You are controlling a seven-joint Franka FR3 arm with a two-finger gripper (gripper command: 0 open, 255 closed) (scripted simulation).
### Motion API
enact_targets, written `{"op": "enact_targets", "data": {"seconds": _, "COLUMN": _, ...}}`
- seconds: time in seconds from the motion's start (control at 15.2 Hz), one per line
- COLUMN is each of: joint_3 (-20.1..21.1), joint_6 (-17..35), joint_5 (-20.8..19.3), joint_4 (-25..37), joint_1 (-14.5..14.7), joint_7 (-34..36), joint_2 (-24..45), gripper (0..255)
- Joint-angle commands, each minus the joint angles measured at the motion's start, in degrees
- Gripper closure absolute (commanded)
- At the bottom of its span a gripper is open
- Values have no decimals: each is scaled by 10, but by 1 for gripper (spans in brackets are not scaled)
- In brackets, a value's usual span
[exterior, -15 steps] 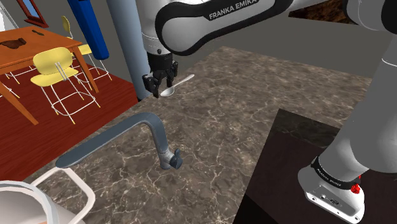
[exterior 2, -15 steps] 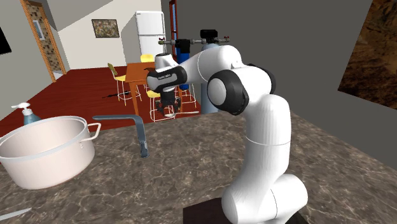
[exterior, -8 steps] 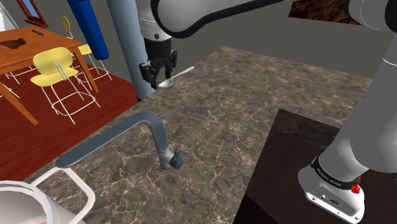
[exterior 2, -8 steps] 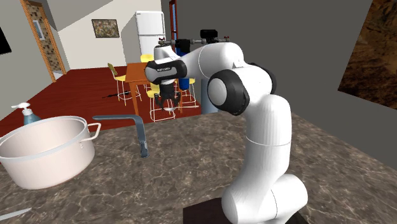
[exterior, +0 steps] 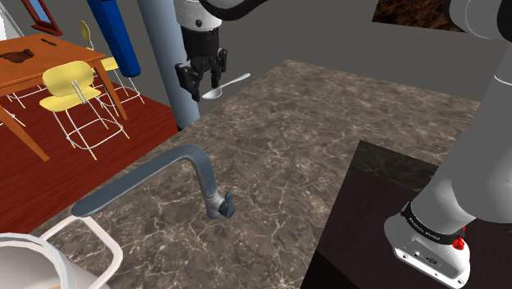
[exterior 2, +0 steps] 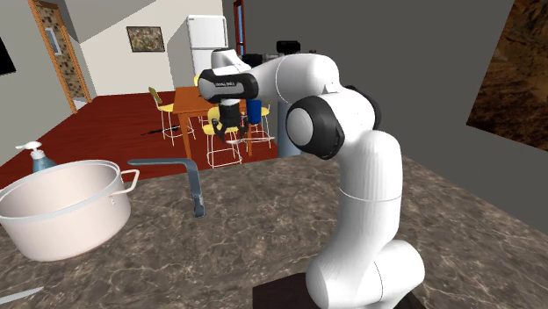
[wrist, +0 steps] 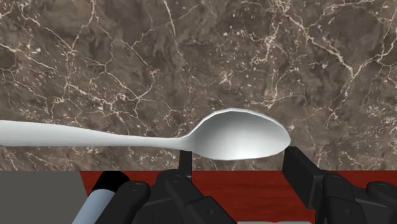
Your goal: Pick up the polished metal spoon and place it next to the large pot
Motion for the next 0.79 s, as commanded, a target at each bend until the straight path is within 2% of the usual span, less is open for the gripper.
{"op": "enact_targets", "data": {"seconds": 0.0, "joint_3": 1, "joint_6": -18, "joint_5": -1, "joint_4": 20, "joint_1": 2, "joint_7": -1, "joint_2": 3, "gripper": 255}}
{"op": "enact_targets", "data": {"seconds": 0.46, "joint_3": 2, "joint_6": -76, "joint_5": -5, "joint_4": 90, "joint_1": 9, "joint_7": -4, "joint_2": 15, "gripper": 255}}
{"op": "enact_targets", "data": {"seconds": 0.73, "joint_3": 19, "joint_6": -67, "joint_5": 2, "joint_4": 41, "joint_1": 29, "joint_7": 39, "joint_2": -23, "gripper": 255}}
